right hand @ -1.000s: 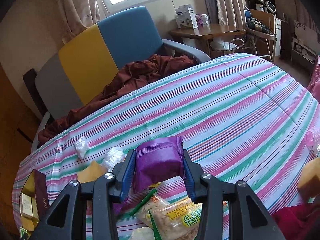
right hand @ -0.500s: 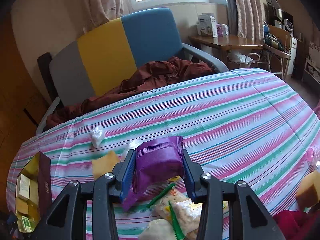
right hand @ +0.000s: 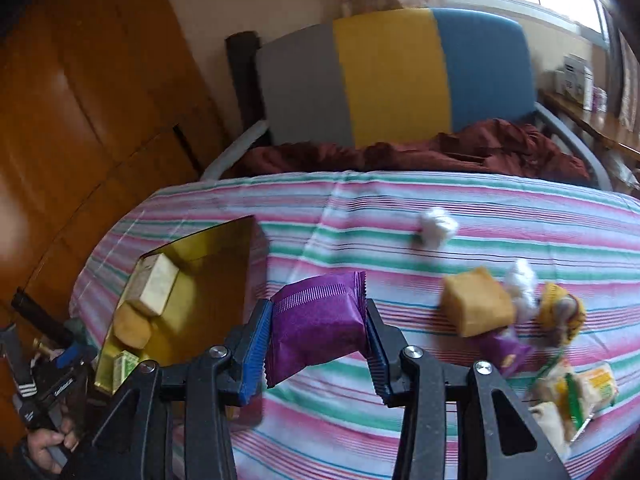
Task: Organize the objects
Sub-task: 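Place the carton in the tray with left gripper while right gripper drops the packet there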
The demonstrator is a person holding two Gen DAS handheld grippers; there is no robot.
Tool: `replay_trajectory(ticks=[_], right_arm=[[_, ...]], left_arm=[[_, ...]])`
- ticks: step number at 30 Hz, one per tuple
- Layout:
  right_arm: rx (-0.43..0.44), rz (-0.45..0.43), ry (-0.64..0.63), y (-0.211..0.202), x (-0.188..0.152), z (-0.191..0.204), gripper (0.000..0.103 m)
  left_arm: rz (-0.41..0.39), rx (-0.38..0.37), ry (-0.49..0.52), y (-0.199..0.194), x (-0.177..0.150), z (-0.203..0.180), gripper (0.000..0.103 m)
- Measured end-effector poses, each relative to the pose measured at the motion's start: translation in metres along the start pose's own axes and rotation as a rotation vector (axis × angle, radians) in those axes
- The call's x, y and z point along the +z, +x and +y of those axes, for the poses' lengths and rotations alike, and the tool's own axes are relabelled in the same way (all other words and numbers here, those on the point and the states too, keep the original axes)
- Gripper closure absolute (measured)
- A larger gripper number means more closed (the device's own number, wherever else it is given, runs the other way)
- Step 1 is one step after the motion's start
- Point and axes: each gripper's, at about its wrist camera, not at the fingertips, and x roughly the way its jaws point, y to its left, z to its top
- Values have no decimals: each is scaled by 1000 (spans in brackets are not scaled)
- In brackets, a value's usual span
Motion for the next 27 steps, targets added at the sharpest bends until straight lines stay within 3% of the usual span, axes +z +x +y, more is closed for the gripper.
replay_trajectory(ticks=[5,11,13,16,21,27], right_arm=[[130,115,-154,45,-17,93,59],[191,264,-227,102,-41,165,58],[250,310,-212,116,-47,177,56],[339,366,-199,125,-56,188,46],[315,371,-171,124,-64,177,43],[221,292,-178,104,-67,167,36]], left_arm=[[-21,16,-50,-8,1,18,39],[-18,27,-95,-8,-1,40,36],[-12,24,-104,-7,-1,43,36],[-21,30,-101,-7,-3,43,34],[-13,27,-104,-3,-5,44,34],[-20,10,-70,-7,-6,32,33]])
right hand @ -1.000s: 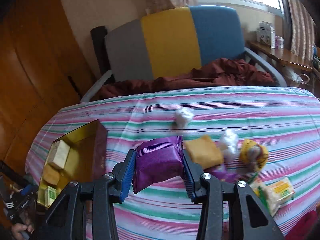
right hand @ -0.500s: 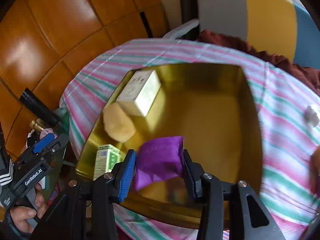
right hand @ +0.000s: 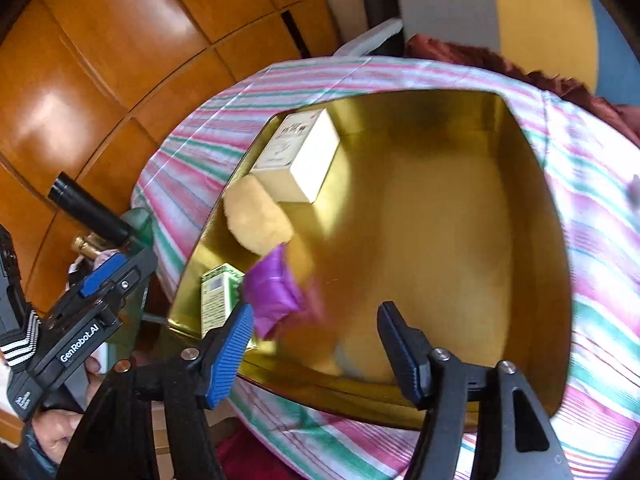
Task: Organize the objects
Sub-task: 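Place the carton in the tray with left gripper while right gripper drops the packet there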
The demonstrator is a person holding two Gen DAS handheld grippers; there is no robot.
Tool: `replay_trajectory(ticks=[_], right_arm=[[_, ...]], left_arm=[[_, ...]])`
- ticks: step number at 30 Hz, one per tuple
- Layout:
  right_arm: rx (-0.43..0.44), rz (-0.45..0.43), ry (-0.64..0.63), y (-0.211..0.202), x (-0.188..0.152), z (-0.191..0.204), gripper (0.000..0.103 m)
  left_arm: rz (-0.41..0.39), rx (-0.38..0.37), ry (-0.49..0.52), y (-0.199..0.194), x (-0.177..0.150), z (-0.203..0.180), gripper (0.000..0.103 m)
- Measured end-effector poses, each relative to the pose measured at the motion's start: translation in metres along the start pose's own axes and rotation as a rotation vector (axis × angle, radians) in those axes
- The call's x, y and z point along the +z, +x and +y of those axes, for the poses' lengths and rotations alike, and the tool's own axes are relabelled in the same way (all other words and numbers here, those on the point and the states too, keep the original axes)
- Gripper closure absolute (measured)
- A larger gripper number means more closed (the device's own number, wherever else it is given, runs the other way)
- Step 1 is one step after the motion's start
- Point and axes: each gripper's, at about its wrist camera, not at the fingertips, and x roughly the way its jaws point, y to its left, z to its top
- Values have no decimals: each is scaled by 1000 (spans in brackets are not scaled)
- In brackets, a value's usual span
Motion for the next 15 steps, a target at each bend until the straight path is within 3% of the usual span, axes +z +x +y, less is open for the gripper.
replay_trajectory(ticks=[5,15], right_arm=[[-88,-80,-16,-19,-3,-1,27],[-214,-178,-58,-57,-11,-14,20]], left_arm=[[-11,-28,31,-7,1,-13,31],[-14,-86,122,-17,-3,-47,30]])
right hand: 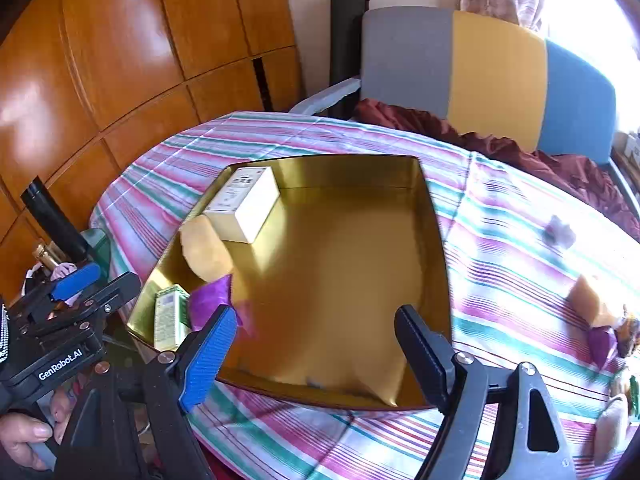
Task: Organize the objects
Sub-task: 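Place the carton in the tray with left gripper while right gripper drops the packet there, then move both grippers back over the remaining items on the tablecloth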
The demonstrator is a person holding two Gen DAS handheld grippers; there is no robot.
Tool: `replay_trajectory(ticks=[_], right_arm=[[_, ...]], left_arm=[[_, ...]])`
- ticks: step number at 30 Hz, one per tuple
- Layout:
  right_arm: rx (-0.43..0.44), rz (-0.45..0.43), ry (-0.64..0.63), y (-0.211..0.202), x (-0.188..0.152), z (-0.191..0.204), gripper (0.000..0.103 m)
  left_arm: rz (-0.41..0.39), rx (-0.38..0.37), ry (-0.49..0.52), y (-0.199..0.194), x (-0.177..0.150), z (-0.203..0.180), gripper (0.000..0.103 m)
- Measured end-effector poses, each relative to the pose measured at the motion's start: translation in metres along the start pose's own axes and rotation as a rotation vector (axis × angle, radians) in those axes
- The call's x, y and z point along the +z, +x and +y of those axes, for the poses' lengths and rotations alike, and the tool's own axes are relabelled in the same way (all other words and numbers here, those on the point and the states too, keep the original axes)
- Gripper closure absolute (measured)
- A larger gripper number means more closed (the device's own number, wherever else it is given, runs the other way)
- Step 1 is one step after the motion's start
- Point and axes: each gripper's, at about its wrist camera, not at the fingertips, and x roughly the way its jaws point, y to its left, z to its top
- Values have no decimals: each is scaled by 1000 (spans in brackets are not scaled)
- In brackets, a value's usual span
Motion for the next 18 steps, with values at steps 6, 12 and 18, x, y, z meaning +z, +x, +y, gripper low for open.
replay_trajectory(ticks=[6,12,18], right_arm=[[-37,-20,58,-16,-8,-32,19],[-114,-26,159,-35,-20,-85,19],[-223,-27,325,-63,-35,-165,19]], left_arm=[[7,-43,66,-3,-1,-24,29],[17,-85,118,-2,-2,-48,29],[30,-143,178,0,-5,-73,29]])
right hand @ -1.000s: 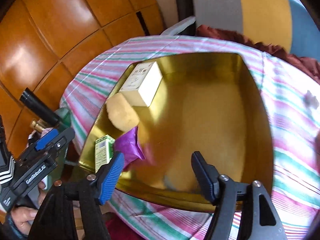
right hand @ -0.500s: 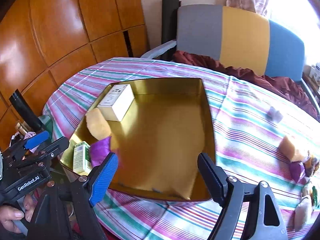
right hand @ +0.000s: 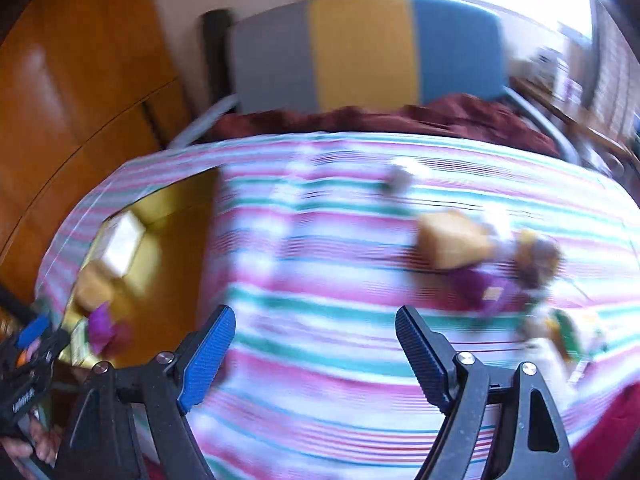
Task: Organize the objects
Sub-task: 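Move both grippers back over the remaining items on the tablecloth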
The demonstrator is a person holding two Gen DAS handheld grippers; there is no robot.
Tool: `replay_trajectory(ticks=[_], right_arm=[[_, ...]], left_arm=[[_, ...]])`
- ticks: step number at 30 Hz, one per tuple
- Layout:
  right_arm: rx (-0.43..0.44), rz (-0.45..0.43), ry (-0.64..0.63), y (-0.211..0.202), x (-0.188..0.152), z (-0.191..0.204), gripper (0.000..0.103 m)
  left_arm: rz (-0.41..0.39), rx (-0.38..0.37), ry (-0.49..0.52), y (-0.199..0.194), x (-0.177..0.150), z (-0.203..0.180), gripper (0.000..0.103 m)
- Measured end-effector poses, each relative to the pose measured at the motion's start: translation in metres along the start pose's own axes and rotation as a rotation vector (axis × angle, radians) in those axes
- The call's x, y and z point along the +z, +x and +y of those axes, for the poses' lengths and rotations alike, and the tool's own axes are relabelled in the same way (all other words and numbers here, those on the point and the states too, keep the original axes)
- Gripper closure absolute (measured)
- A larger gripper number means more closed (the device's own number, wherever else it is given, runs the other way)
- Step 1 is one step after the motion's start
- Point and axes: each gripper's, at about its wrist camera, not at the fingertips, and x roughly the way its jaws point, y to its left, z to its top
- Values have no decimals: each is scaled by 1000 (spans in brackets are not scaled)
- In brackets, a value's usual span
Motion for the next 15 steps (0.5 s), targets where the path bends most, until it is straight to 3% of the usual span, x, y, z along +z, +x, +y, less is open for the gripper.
replay_trajectory(ticks=[7,11,13,15], right_arm=[[-212,-105,282,-34,29,-129,19],[-307,-158,443,-35,29,-194,19],[-326,-153,521,-28,19,-221,19],[-267,-111,647,-21,8,-243,19]], left_arm=[[0,-72,74,4,7,-33,29],[3,-118,111,6,16,-57,29],[-3,-143,138,5,21,-73,29],[-3,-173,162,7,26,-88,29]])
